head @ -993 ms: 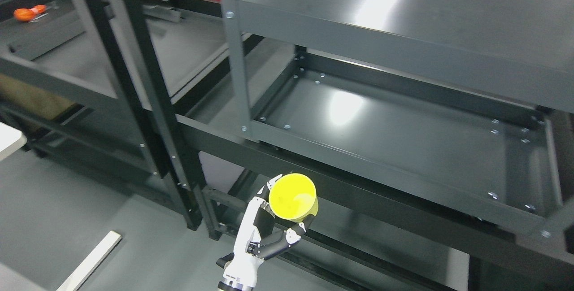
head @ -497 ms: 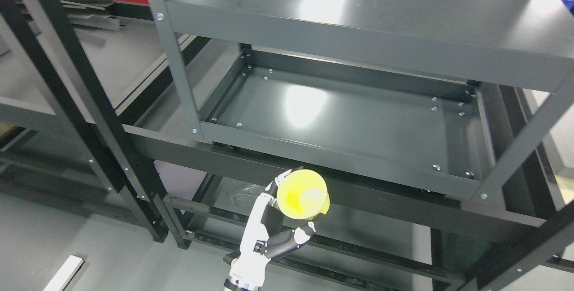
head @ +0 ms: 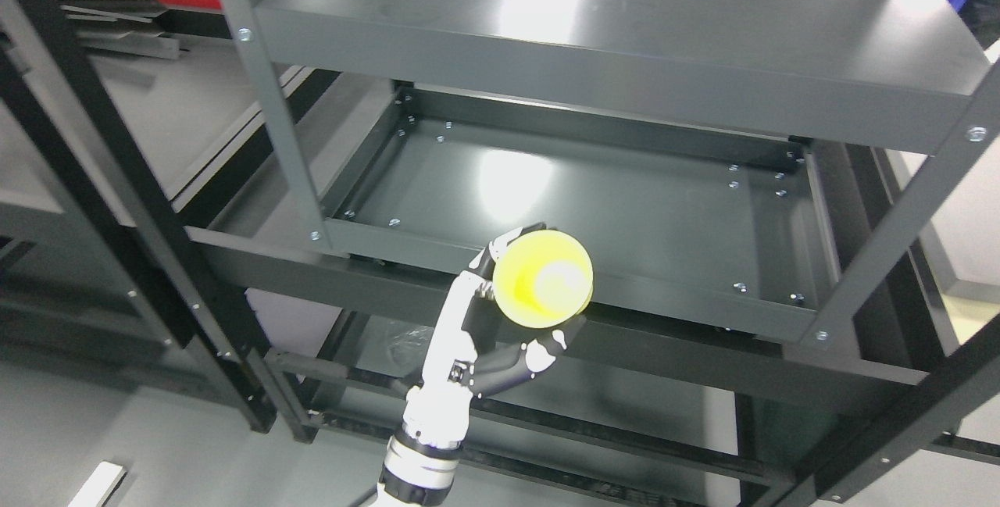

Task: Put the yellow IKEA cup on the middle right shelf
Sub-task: 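Raise the left hand with the cup up onto the shelf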

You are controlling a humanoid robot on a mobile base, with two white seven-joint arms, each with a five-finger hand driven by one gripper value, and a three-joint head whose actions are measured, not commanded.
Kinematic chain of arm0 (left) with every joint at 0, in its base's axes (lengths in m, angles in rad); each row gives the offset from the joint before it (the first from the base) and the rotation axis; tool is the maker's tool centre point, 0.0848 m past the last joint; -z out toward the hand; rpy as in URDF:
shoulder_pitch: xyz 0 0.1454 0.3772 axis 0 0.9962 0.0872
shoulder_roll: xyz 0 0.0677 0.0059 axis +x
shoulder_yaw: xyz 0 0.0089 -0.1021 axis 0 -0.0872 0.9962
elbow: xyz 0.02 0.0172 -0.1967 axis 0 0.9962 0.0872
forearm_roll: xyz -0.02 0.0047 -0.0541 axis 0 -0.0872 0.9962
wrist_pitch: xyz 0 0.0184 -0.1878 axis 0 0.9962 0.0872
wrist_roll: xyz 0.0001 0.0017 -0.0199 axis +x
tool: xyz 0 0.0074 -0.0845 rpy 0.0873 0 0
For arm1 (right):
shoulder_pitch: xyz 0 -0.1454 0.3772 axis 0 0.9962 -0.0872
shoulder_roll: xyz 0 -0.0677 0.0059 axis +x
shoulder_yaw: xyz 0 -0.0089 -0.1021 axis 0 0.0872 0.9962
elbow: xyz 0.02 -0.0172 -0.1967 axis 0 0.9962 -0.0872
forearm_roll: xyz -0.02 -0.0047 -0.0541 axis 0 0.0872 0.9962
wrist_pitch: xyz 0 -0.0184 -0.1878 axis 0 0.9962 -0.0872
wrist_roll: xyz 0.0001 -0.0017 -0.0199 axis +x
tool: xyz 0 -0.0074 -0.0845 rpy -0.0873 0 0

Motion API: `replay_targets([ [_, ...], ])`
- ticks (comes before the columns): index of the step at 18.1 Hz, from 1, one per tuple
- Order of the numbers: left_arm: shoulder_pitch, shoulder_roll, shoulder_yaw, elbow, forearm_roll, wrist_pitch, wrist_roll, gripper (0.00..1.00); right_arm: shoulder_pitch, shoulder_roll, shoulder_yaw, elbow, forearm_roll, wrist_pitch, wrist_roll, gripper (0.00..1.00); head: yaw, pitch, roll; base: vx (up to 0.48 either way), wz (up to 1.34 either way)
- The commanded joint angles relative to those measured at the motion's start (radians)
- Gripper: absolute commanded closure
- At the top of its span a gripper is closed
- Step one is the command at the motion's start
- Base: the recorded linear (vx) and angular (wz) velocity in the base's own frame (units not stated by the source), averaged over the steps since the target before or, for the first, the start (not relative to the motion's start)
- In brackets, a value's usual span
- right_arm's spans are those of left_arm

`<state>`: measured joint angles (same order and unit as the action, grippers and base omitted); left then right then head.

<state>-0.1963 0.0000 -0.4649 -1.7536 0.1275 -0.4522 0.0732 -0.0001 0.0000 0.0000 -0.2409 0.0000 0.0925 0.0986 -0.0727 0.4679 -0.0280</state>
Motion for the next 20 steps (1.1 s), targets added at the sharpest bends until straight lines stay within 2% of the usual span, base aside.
replay_targets([
  [1,-0.122,0.017,-0.011,-0.021,-0.049,-0.023,-0.003,0.95,0.011,-0.017,0.017,0.000,-0.025,-0.001,-0.215,0.01,0.0000,0.000,0.000,0.044,-0.16],
  [4,-0.199,0.017,-0.009,-0.021,-0.051,-0.025,-0.003,0.95,0.011,-0.017,0.017,0.000,-0.025,-0.001,-0.215,0.01,0.0000,0.000,0.000,0.060,-0.30],
  [11,-0.264,0.017,0.000,-0.021,-0.069,-0.065,-0.003,0.95,0.011,-0.017,0.017,0.000,-0.025,-0.001,-0.215,0.01,0.0000,0.000,0.000,0.039,-0.20],
  [17,-0.356,0.017,0.005,-0.021,-0.069,-0.060,-0.001,0.95,0.011,-0.017,0.017,0.000,-0.025,-0.001,-0.215,0.01,0.0000,0.000,0.000,0.012,-0.05],
  [20,-0.414,0.017,0.046,-0.020,-0.069,-0.020,0.000,0.95,0.011,-0.017,0.017,0.000,-0.025,-0.001,-0.215,0.01,0.0000,0.000,0.000,0.000,0.00],
])
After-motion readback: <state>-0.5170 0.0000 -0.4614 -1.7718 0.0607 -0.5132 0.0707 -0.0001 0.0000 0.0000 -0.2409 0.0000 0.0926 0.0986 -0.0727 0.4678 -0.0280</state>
